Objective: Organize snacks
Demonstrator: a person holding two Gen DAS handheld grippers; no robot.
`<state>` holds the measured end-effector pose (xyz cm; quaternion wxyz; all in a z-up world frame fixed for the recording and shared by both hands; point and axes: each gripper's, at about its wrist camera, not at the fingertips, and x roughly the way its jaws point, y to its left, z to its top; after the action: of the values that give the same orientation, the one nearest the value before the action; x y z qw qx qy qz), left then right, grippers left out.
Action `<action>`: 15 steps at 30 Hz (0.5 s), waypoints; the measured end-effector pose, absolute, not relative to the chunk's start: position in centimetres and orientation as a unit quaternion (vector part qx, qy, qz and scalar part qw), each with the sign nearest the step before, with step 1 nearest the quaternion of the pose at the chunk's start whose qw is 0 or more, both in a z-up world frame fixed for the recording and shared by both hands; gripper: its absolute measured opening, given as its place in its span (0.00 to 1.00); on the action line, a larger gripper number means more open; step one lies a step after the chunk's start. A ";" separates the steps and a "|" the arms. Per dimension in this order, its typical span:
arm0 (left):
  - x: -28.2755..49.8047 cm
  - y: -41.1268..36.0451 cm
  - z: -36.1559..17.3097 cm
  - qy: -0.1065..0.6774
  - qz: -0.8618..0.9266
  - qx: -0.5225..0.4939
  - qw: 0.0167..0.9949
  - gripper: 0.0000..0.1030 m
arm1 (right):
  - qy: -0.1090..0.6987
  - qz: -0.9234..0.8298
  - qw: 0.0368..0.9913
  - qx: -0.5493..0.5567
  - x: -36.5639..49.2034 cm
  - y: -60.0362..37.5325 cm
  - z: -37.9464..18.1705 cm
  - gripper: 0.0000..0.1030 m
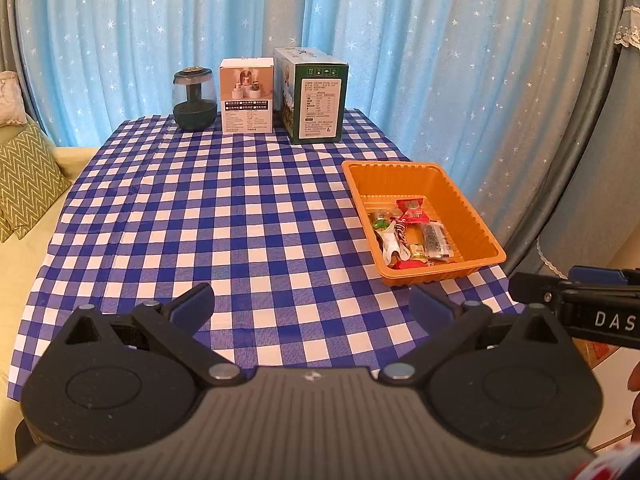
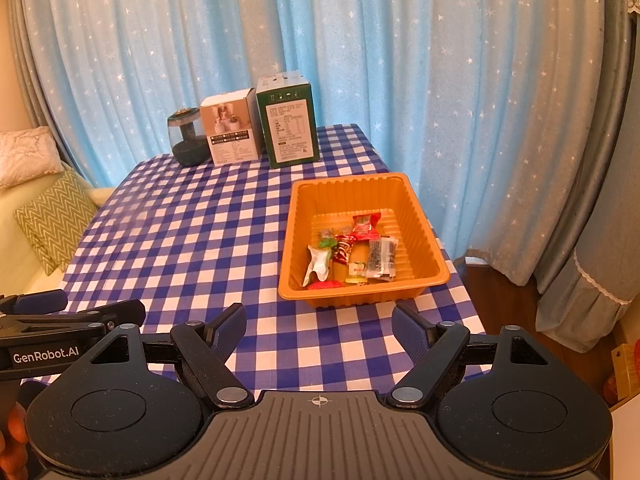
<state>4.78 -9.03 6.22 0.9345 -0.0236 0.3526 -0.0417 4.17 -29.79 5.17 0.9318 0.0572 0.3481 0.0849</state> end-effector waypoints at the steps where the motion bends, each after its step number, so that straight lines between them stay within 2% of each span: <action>1: 4.8 -9.0 6.2 0.353 -0.042 -0.023 0.935 1.00 | 0.348 0.085 0.932 0.057 4.2 -29.8 5.2 0.77; 15: 4.9 -9.2 6.2 0.353 -0.043 -0.023 0.934 1.00 | 0.348 0.085 0.932 0.056 4.2 -29.8 5.2 0.77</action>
<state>4.88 -9.21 6.19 0.9344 -0.0235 0.3529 -0.0429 4.16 -29.78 5.18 0.9319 0.0563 0.3482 0.0851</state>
